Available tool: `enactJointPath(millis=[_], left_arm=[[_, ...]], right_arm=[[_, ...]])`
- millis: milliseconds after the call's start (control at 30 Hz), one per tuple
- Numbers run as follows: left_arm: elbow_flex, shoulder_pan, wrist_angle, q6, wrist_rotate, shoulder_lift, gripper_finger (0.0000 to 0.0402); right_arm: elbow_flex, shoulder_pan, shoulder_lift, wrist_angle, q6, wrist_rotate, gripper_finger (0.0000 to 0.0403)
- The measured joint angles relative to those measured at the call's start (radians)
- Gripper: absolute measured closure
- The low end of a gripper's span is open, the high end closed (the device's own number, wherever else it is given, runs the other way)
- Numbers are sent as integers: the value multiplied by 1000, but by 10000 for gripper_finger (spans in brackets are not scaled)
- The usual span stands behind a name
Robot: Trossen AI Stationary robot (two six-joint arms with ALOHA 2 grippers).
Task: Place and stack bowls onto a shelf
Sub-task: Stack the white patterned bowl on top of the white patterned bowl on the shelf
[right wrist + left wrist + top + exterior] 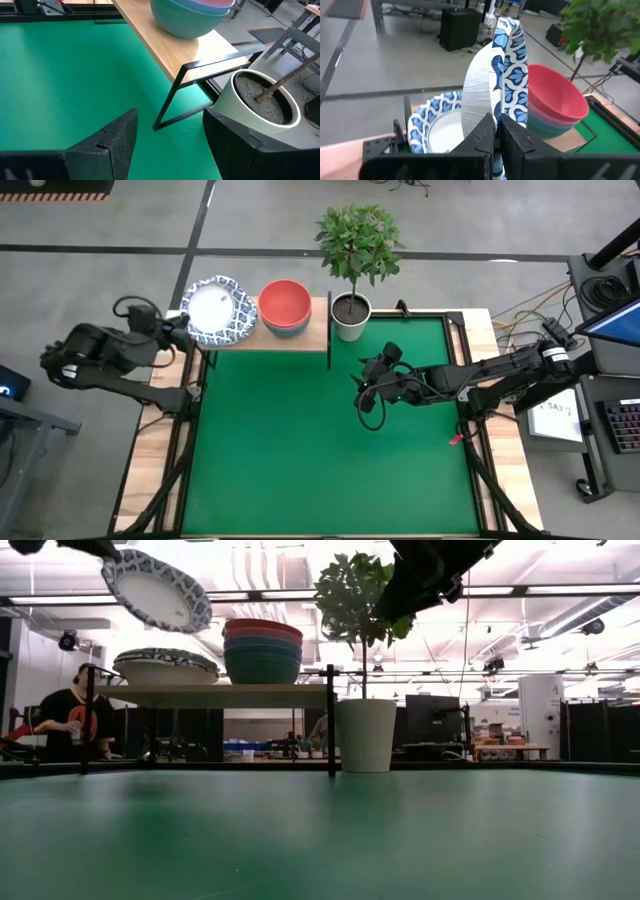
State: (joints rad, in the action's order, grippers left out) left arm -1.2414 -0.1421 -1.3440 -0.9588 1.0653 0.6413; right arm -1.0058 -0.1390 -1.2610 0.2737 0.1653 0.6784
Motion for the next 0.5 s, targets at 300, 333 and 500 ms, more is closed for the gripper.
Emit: enactJointPath(millis=[300,333,500], left_arm=[[119,2,0,-128,1,-33,401],[121,2,1,-132,1,-36,401],[123,2,9,-156,25,-53,393]], right_arm=[[0,0,0,1,21,-10,188],[0,0,0,1,24,-16,188],[1,0,0,3,37,-34,188]])
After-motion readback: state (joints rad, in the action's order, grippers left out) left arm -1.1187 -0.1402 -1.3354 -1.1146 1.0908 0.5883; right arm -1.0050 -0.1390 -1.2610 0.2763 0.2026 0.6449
